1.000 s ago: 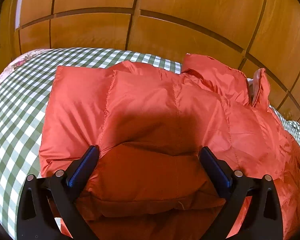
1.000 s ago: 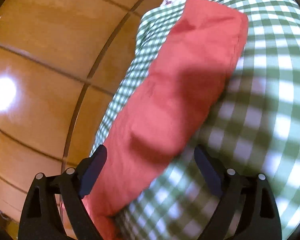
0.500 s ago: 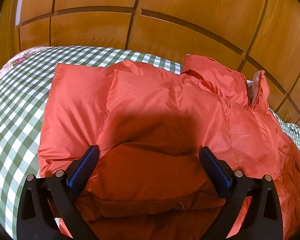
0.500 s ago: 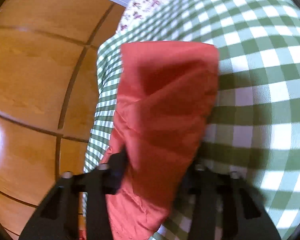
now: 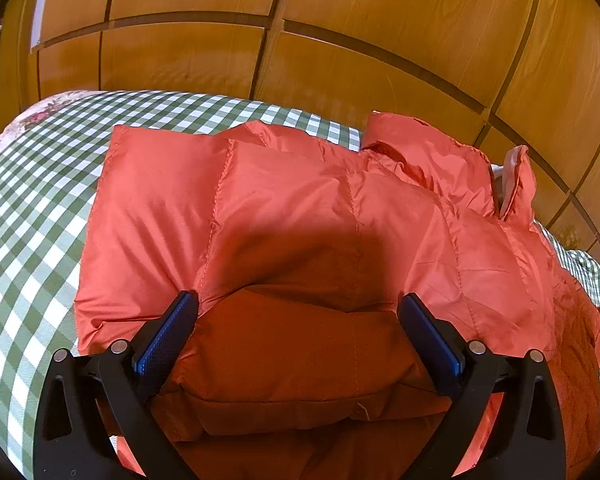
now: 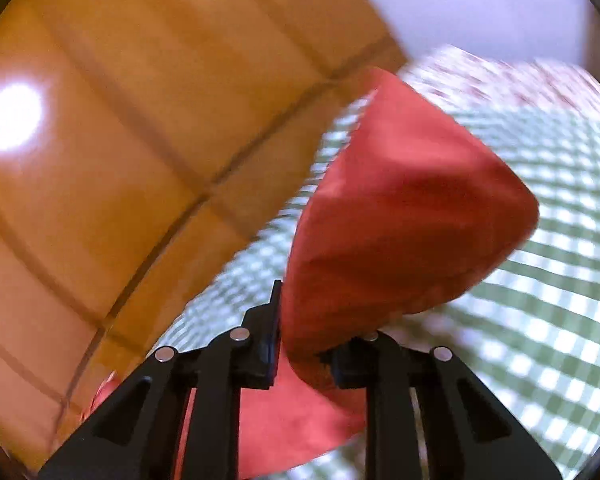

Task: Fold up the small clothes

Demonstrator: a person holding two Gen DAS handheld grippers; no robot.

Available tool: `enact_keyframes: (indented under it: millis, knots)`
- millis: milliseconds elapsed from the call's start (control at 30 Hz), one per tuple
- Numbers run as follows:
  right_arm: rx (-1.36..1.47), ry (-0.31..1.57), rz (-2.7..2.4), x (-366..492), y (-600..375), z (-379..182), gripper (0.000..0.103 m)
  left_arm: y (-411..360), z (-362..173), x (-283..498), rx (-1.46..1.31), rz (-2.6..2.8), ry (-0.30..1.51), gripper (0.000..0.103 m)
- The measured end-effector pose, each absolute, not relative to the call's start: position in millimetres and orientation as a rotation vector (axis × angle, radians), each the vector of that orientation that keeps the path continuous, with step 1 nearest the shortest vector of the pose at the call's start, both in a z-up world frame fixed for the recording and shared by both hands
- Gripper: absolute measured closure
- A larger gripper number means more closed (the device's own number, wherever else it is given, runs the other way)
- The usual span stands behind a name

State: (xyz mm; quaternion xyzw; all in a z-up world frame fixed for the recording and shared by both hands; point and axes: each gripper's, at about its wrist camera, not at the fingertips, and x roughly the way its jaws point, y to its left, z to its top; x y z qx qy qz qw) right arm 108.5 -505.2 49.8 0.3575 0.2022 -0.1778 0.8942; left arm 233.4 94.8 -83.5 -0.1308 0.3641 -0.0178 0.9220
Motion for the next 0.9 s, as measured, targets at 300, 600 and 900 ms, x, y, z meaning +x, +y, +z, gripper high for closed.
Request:
enact_keyframes:
  millis: [300, 600, 900]
  knots:
    - [0.434, 0.444, -0.019, 172.1, -336.2, 84.6, 0.085, 95.1, -83.9, 233.3, -0.274, -0.036, 0.745, 0.003]
    - [0.049, 0.815, 0.355, 217.0, -175.7, -9.9, 0.055, 94.9, -83.7, 234.7, -0.282, -0.039, 0.743, 0.003]
    - [-0.021, 0.776, 0.351, 171.9, -191.3, -0.3, 0.002, 95.7, -84.2, 234.5, -0.297, -0.042, 0.740, 0.003]
